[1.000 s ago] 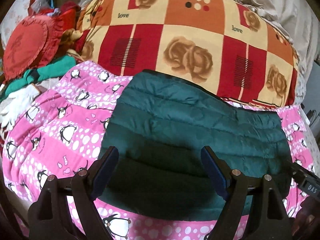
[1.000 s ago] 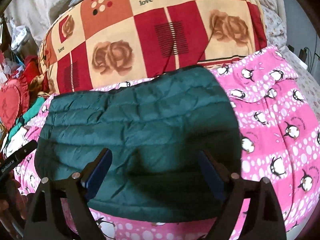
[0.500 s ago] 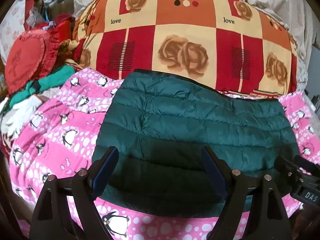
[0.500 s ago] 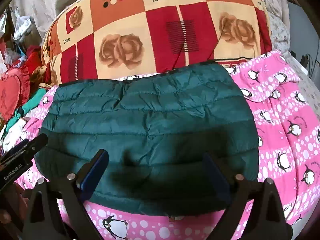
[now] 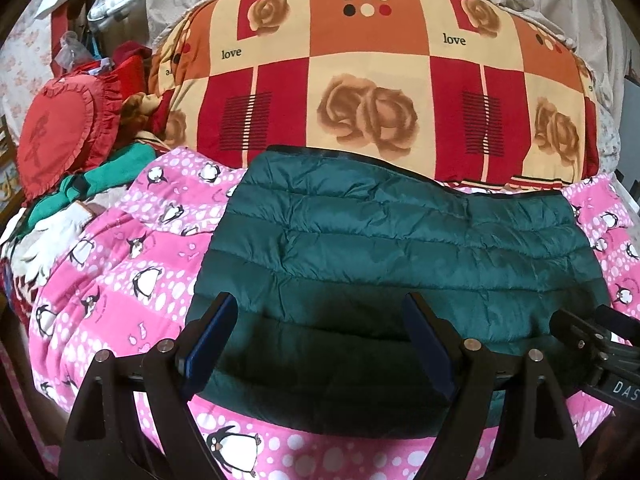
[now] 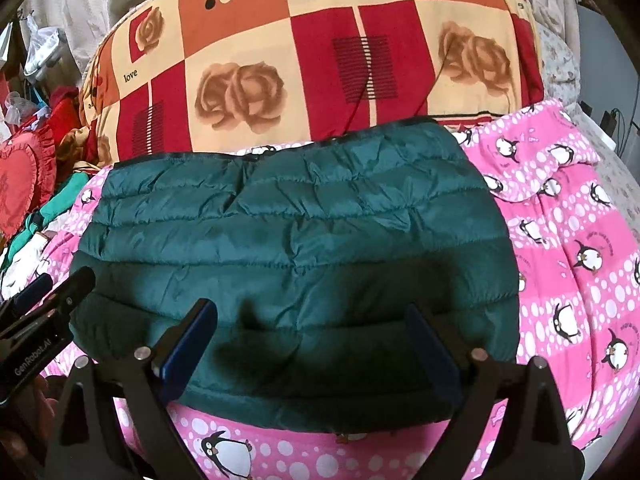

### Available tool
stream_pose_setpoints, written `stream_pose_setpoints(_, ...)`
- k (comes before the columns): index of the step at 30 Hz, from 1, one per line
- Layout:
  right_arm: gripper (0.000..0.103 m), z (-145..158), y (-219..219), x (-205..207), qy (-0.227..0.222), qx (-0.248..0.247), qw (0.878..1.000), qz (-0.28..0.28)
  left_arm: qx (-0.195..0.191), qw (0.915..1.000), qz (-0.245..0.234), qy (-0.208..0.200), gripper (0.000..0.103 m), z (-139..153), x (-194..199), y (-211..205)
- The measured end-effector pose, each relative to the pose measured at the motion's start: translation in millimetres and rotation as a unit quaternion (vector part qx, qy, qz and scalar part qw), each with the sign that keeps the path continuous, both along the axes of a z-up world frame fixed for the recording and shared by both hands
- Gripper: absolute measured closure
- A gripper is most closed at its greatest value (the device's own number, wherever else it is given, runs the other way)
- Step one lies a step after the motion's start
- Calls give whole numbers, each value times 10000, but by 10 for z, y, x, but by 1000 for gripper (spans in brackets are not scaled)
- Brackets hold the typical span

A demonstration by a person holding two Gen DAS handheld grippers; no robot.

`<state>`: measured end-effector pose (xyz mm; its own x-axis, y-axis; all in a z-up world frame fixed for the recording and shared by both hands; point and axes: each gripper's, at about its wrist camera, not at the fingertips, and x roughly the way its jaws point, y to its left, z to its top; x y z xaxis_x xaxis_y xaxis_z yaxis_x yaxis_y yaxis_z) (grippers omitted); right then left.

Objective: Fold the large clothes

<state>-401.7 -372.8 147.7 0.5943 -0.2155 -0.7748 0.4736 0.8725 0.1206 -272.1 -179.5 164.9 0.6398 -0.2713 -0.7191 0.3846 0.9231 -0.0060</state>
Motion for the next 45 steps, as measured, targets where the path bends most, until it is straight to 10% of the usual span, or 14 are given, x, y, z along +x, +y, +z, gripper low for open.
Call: stream_pose_setpoints(45,6,-165,48,136,206,36,9997,131,73,9997,79,229,42,-149,68,-43)
